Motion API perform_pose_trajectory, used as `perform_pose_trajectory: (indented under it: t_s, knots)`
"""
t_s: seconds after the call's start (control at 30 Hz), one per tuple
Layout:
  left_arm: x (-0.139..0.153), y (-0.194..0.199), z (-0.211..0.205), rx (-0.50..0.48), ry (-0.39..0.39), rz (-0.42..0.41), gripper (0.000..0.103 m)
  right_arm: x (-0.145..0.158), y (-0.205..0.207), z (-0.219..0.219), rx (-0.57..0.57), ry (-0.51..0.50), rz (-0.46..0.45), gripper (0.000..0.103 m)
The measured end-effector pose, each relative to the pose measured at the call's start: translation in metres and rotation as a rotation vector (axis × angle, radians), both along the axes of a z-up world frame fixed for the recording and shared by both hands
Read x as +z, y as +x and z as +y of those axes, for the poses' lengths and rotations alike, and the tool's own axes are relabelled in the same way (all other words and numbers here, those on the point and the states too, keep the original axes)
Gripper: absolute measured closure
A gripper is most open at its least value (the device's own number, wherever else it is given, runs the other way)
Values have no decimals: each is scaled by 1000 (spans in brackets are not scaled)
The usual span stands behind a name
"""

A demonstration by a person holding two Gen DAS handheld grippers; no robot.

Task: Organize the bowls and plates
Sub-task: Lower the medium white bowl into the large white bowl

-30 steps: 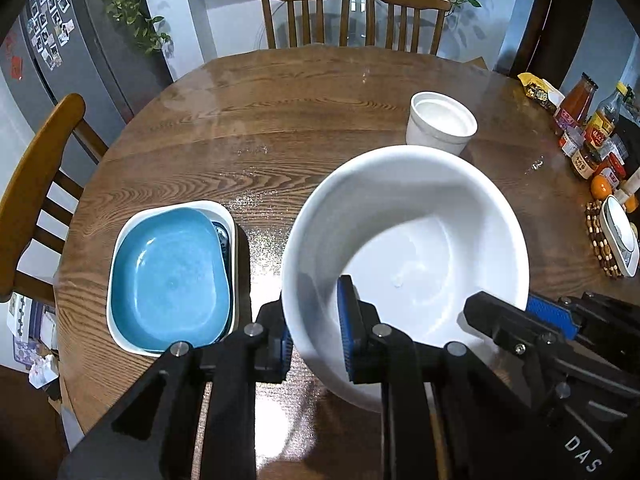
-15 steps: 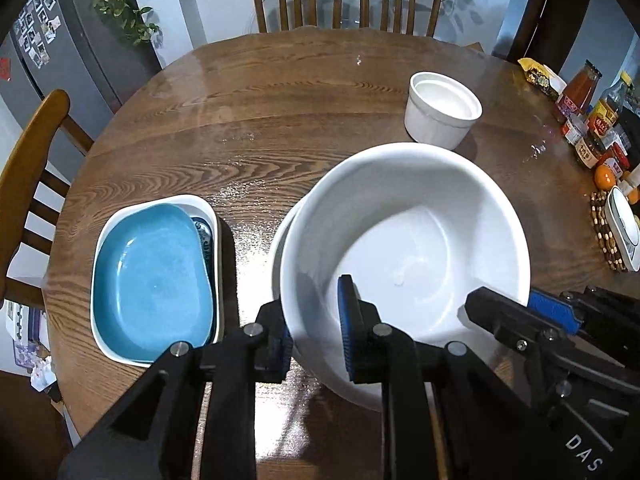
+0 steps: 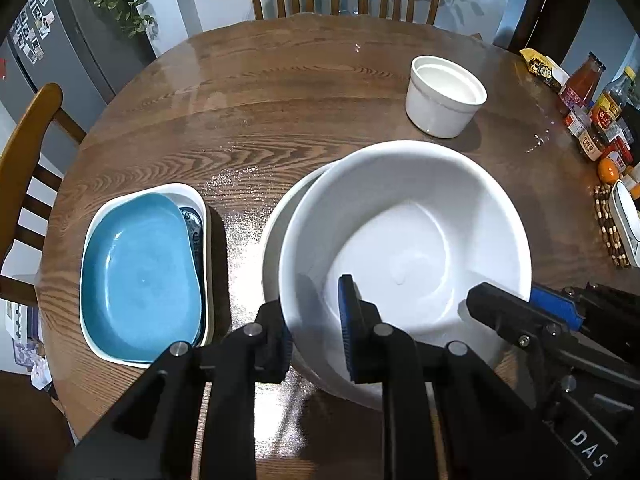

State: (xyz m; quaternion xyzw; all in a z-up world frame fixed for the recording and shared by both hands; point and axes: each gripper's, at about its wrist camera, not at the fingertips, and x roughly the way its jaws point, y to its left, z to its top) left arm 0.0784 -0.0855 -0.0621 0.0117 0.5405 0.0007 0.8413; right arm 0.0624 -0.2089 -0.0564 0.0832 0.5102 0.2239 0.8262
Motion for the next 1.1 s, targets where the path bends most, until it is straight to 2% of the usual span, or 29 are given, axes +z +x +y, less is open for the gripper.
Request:
perform_pose_trajectory:
  t_s: [0.8,1.1]
  knots:
    - [-6,2,-2,-7,14,14,84,-5,5,4,1,-16,22,86]
    - [-6,1,-6,-23,41,16,83,-5,5,10,6,-59,16,86]
